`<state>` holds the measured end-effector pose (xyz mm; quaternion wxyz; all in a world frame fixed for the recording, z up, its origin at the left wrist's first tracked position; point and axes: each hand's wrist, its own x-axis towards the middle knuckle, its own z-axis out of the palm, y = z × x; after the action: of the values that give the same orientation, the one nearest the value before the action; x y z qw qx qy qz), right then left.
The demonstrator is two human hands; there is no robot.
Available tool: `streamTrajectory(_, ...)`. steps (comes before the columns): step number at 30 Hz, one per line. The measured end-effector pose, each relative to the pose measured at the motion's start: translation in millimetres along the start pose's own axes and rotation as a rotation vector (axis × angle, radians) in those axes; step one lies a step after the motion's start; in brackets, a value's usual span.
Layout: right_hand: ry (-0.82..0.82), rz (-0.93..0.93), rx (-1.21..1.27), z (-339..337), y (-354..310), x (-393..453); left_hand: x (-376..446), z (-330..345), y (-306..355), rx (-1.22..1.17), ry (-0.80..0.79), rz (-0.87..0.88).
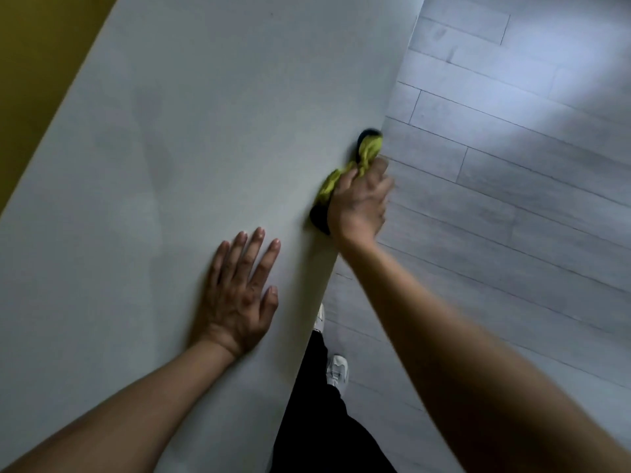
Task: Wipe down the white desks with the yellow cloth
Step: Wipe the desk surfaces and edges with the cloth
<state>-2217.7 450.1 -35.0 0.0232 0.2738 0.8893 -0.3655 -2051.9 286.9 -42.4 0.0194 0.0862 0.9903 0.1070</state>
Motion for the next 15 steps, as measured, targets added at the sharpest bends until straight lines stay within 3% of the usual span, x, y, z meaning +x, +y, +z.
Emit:
streamTrajectory(3,-0.047,-0.010,-0.007,-4,32,-74,0,-1,-1,0.010,-0.013,0.003)
streamTrajectory(6,-0.067,-0.032,-0.038,-8,44,-97,1,-1,-1,0.015,-0.021,-0.008)
streamTrajectory(15,-0.024,0.019,0.083,-7,-9,38,1,7,-5,0.033,0.021,0.015)
